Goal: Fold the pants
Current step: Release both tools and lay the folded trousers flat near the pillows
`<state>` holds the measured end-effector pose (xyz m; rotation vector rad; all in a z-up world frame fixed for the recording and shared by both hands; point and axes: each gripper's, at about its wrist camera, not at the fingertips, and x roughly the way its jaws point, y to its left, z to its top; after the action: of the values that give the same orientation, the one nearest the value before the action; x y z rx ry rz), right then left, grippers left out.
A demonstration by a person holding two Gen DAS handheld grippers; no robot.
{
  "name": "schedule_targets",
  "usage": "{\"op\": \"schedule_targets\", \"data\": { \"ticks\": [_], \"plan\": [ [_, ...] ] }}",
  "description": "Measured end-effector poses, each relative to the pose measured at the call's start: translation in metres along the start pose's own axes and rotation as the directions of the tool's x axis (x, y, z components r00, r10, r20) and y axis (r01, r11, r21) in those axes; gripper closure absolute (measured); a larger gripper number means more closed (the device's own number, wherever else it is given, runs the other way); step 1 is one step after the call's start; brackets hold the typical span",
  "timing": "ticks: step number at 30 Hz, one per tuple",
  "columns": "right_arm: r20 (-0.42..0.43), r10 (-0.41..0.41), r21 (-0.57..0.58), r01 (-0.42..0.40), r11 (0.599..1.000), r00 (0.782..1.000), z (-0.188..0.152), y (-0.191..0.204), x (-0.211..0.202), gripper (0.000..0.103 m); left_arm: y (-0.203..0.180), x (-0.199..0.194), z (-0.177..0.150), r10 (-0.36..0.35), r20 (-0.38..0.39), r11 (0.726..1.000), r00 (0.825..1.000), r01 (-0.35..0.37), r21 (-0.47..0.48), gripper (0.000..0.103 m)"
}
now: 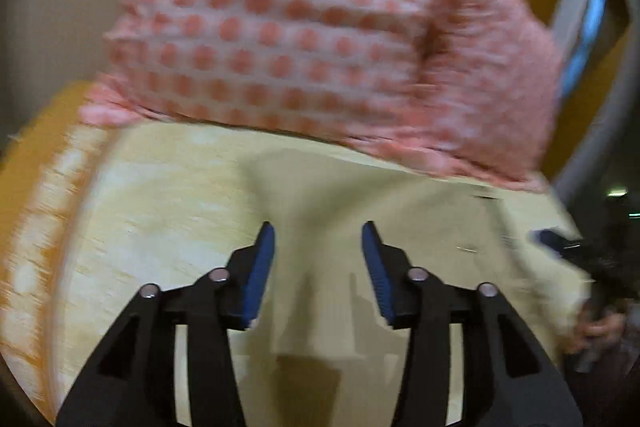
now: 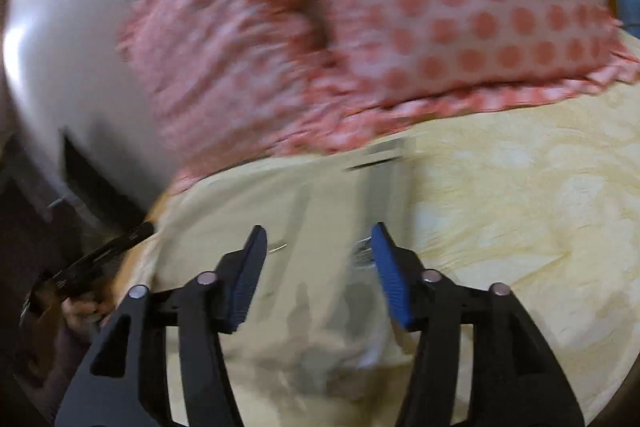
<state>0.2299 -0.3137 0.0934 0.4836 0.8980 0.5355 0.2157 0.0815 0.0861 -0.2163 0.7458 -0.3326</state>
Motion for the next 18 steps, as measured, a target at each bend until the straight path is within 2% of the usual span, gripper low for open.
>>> {"op": "schedule_targets", "data": {
  "ticks": [1,2,3,4,5,6,7,8,10,12,13,15,18],
  "plan": [
    [-0.039,-0.001,0.0,0.001,1.0,0.999,-0.002,0.003,0.009,0.043,-0.006,0.005,-0.003,-0.034,-0.031,0.999,0.999,0.034,0.002,0.053],
    [-0.101,-0.04,0.01,0.041,0.999,0.994,-0.006,0.002,0.023,0.032,-0.012,0.018,-0.007,-0.05,-0.084,0.999,0.995,0.051,0.007,0.053],
    [-0.154,-0.078,0.02,0.082,0.996,0.985,-0.008,-0.002,0.037,0.028,-0.014,0.028,-0.009,-0.043,-0.119,0.999,0.992,0.045,0.01,0.053],
    [-0.127,-0.09,0.009,0.092,0.996,0.988,-0.008,-0.003,0.042,0.028,-0.014,0.045,-0.013,-0.018,-0.17,1.0,0.985,0.019,0.005,0.053],
    [-0.137,-0.101,0.001,0.102,0.995,0.985,-0.006,-0.003,0.044,0.025,-0.011,0.062,-0.016,0.014,-0.211,1.0,0.977,-0.013,0.004,0.057],
    [-0.14,-0.12,0.001,0.121,0.993,0.983,-0.005,0.0,0.043,0.025,-0.014,0.062,-0.018,0.04,-0.174,0.999,0.984,-0.036,0.026,0.061],
    [-0.135,-0.159,0.008,0.161,0.987,0.978,-0.008,0.005,0.038,0.025,-0.017,0.06,-0.019,0.09,-0.163,0.995,0.982,-0.083,0.051,0.062],
    [-0.127,-0.198,0.005,0.2,0.98,0.972,-0.011,0.011,0.032,0.023,-0.019,0.056,-0.02,0.109,-0.174,0.993,0.979,-0.101,0.055,0.061],
    [-0.079,-0.236,-0.05,0.233,0.971,0.969,-0.029,0.031,0.011,0.015,-0.024,0.032,-0.029,0.093,-0.148,0.995,0.985,-0.087,0.047,0.049],
    [-0.02,-0.239,-0.093,0.236,0.967,0.971,-0.056,0.047,-0.011,0.005,-0.032,0.0,-0.048,0.131,-0.08,0.989,0.988,-0.125,0.074,0.016],
    [-0.005,-0.237,-0.103,0.235,0.967,0.972,-0.07,0.053,-0.017,0.003,-0.039,-0.019,-0.064,0.17,-0.04,0.982,0.985,-0.166,0.091,0.01],
    [0.009,-0.259,-0.117,0.258,0.959,0.966,-0.099,0.064,-0.024,0.003,-0.045,-0.038,-0.089,0.196,-0.013,0.975,0.98,-0.194,0.111,0.007],
    [0.009,-0.34,-0.133,0.338,0.932,0.941,-0.13,0.075,-0.019,0.003,-0.054,-0.057,-0.129,0.232,-0.018,0.967,0.973,-0.228,0.116,0.005]
  ]
}}
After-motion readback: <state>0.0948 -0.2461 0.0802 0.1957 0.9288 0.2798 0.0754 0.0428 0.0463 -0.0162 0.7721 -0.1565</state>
